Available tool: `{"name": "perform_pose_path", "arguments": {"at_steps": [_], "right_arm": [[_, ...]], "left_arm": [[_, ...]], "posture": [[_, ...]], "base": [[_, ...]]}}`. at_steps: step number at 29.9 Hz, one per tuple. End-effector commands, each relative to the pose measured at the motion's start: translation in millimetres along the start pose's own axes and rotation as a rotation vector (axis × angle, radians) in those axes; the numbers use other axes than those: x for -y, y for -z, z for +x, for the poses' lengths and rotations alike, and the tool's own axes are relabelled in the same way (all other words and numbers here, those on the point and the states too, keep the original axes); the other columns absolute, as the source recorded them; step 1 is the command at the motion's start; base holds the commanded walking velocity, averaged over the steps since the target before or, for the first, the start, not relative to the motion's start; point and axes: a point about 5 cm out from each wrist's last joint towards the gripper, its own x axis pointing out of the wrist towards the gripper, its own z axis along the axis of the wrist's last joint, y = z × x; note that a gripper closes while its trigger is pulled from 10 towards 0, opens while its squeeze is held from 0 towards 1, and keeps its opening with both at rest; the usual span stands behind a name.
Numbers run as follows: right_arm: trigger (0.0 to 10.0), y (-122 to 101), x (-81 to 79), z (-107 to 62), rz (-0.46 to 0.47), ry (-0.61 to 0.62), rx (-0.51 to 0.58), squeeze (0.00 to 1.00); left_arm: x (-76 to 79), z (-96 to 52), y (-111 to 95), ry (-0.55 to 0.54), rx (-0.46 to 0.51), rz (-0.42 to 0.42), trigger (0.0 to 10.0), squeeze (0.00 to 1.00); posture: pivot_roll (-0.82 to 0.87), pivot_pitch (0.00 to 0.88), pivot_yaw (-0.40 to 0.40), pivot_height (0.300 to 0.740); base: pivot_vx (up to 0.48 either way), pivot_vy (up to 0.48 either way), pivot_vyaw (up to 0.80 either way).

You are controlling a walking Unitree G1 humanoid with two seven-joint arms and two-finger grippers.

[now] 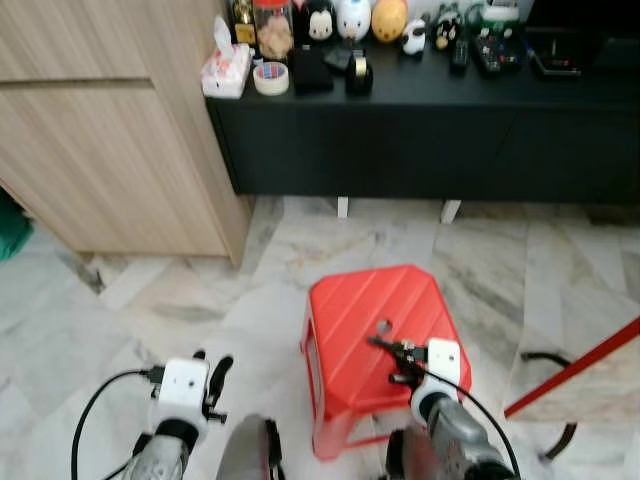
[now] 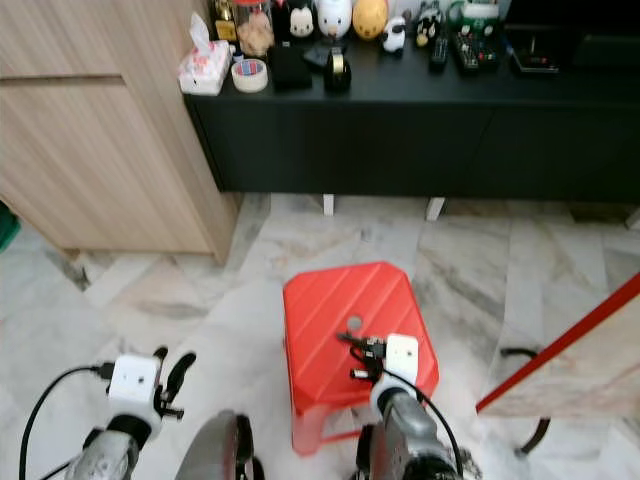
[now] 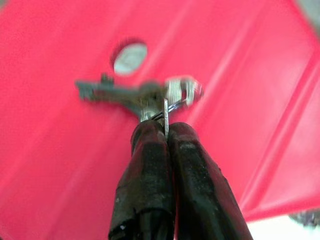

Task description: Hang keys on a hook

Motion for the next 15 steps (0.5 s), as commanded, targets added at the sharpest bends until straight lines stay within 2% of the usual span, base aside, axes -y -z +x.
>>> {"name": "perform_pose_path", "arguments": {"at_steps": [1, 6, 14, 15], "right_arm": [[0.0, 2.2, 2.0, -2.4, 0.007, -0.002, 0.023, 0.00], [0.0, -3.5, 3.0, -5.9, 0.017, -0.041, 0.114, 0.00], [0.0, -22.7, 3.7, -7.7, 0.027, -0.081, 0.246, 0.00], [10.0, -26.8, 4.3, -7.4, 0.027, -0.076, 0.264, 0.00]], "left_arm": [[-3.7, -0.2, 7.4, -0.022, -0.023, 0.011, 10.0, 0.00], [-4.7, 7.1, 10.8, -0.032, -0.025, 0.004, 10.0, 0.00], [-9.9, 17.0, 21.9, -0.060, -0.048, 0.000, 10.0, 0.00], [-10.9, 18.5, 22.9, -0.065, -0.051, 0.001, 10.0, 0.00]], "posture": [[0.08, 0.040, -0.007, 0.641], [0.07, 0.000, -0.017, 0.641], [0.06, 0.000, -0.018, 0.641], [0.06, 0.000, -0.017, 0.641]], "base": [[0.000, 0.000, 0.00], [0.000, 0.000, 0.00], [0.000, 0.000, 0.00], [0.000, 0.000, 0.00]]}}
